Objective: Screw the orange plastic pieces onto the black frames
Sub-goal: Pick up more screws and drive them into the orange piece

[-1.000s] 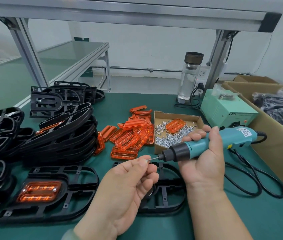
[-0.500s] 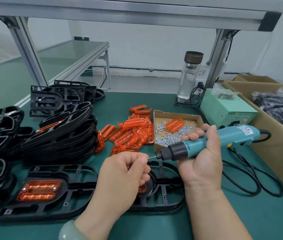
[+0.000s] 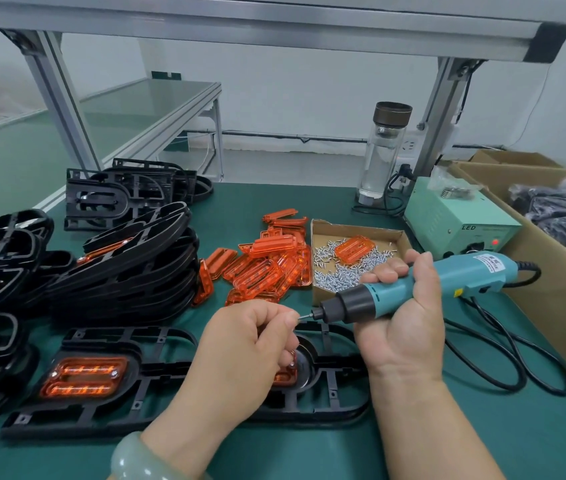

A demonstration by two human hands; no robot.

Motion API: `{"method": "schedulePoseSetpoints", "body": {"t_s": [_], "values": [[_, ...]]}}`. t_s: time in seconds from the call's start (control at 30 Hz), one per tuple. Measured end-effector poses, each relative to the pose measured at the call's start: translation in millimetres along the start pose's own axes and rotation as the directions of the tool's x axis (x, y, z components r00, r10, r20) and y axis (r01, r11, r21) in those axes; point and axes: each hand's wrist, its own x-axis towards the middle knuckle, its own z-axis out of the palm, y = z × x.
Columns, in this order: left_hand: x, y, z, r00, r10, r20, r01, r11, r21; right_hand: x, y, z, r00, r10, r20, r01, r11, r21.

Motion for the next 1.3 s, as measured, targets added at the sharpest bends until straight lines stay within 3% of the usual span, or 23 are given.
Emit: {"method": "schedulePoseSetpoints", "body": {"t_s": [0.17,0.27,0.67,0.77,0.87,0.97,1.1,1.3], "values": [[-2,-2,-2,0.997,-0.045,0.064,0.054,0.987,-0.148,2,-4,0,1.0,0.002,-0.021,-0.001,1.0,0.028],[-3,-6,-2,0.999,-0.045,0.02,0.048,0.985,-0.165,3,-7,0,0.999,-0.017,-0.033,0.018,1.0,0.019],[-3,-2,-7,0.993,0.118,-0.02,-0.117,0.993,0.035,0,-2,-2,0.999,0.033,-0.036,-0.031,0.998,0.055],[-4,-6,-19,0.984,0.178,-0.024,-0.171,0.97,0.175,3,-7,-4,0.999,0.0,-0.043,0.001,1.0,0.024],[-1,-12,-45,0.971,0.235,0.032,-0.218,0.829,0.515,8,-12,-6,0.996,-0.031,-0.081,0.032,0.999,0.011],[2,-18,-62,0.978,0.094,0.186,-0.201,0.66,0.724,8,-13,-6,0.993,-0.039,-0.113,0.037,0.999,-0.015],[3,-19,-64,0.956,-0.098,0.277,-0.141,0.674,0.725,3,-11,1,0.991,-0.046,-0.125,0.04,0.998,-0.043],[6,-19,-60,0.93,-0.09,0.356,-0.214,0.656,0.724,-6,-13,12,0.995,-0.04,-0.091,0.034,0.997,-0.072]]}}
